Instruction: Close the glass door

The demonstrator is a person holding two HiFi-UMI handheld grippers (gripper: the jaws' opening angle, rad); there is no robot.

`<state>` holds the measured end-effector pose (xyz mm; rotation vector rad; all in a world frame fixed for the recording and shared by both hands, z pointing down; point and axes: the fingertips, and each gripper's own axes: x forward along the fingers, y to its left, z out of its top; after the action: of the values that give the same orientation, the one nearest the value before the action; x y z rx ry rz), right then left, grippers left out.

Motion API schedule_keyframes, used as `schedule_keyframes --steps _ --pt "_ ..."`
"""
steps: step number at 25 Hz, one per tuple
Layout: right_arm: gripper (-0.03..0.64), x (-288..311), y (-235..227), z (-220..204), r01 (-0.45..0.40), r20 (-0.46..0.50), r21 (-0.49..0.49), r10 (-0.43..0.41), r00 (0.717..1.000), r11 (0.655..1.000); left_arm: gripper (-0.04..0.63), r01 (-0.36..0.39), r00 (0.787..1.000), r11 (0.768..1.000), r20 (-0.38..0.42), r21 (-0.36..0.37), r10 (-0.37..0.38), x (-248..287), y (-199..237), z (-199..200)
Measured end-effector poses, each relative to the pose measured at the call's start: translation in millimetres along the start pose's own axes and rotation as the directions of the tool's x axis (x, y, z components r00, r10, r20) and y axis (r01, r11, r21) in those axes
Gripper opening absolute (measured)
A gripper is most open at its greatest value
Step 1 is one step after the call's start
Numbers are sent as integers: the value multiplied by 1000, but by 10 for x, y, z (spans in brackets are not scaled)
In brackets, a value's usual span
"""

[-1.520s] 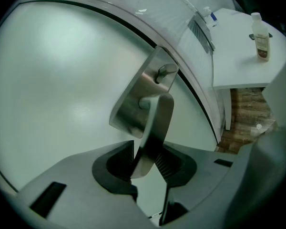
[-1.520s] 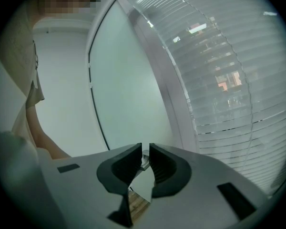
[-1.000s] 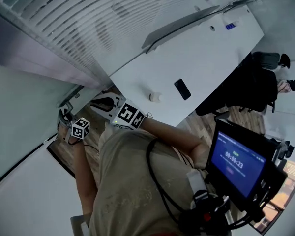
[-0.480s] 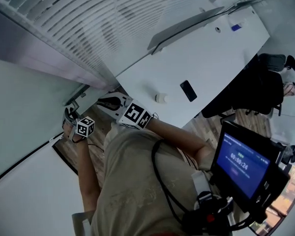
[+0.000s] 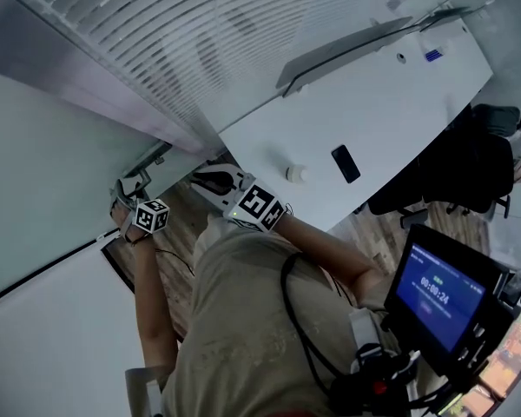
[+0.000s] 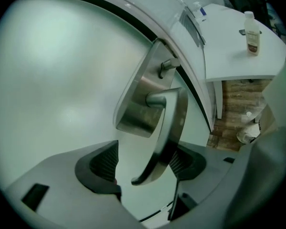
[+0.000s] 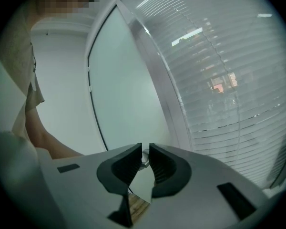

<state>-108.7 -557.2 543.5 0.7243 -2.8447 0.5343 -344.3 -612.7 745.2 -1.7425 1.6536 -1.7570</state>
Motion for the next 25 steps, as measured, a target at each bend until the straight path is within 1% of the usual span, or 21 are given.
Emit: schedule_keyframes --steps 3,4,6,8,9,10,11,12,13,14,15,16,17,18,19,20,23,25 --pt "44 -70 8 -57 11 -1 16 -11 1000 1000 350 15 999 1000 28 21 -15 -86 64 43" --pt "44 -105 14 -88 13 -1 20 -13 1000 1000 370 23 999 1000 41 15 -23 -140 77 55" --pt "44 -186 37 -164 13 0 32 -13 1000 999 384 46 997 999 66 -16 -45 -296 81 68" --pt "44 -256 55 -217 9 1 41 -9 1000 999 388 75 992 994 104 -79 -66 -500 84 115" --pt "44 -277 57 -227 7 0 42 -7 1000 999 388 95 988 987 133 -127 -78 -610 92 165" --pt "44 -287 55 -228 4 -2 40 -4 1000 999 388 123 981 975 172 -188 -90 -723 101 228" --pt "44 -290 54 -223 2 -3 37 -2 1000 999 387 159 971 952 216 -263 -103 -839 110 297" --pt "44 -288 53 -214 1 -1 33 0 1000 999 387 206 958 913 264 -352 -114 -957 118 365" --pt "44 -284 54 -202 1 2 28 -1 1000 1000 387 260 942 855 312 -450 -122 -1073 128 427" --pt "44 -277 55 -184 3 7 22 -3 1000 1000 387 316 926 778 357 -543 -126 -1183 139 480" --pt "44 -271 61 -160 7 13 17 -7 1000 1000 387 367 909 693 396 -620 -127 -1283 147 514" --pt "44 -264 72 -131 12 19 12 -12 1000 1000 387 408 895 614 428 -675 -123 -1373 154 530" --pt "44 -260 92 -99 17 25 6 -17 1000 1000 387 437 883 551 455 -711 -113 -1458 166 533" --pt "44 -256 118 -70 23 29 0 -23 999 1000 386 457 873 504 477 -733 -98 -1543 182 528" --pt "44 -253 153 -47 28 32 -6 -28 999 1000 385 469 866 474 494 -745 -81 -1630 204 515" --pt "44 -252 194 -29 33 33 -12 -33 999 999 385 477 860 454 507 -753 -64 -1721 230 495" --pt "44 -236 350 -10 51 29 -31 -50 998 998 385 503 842 416 538 -758 -37 -1990 295 379" --pt "44 -223 469 -5 67 30 -40 -66 997 997 385 522 832 383 553 -762 -33 -2150 317 248"
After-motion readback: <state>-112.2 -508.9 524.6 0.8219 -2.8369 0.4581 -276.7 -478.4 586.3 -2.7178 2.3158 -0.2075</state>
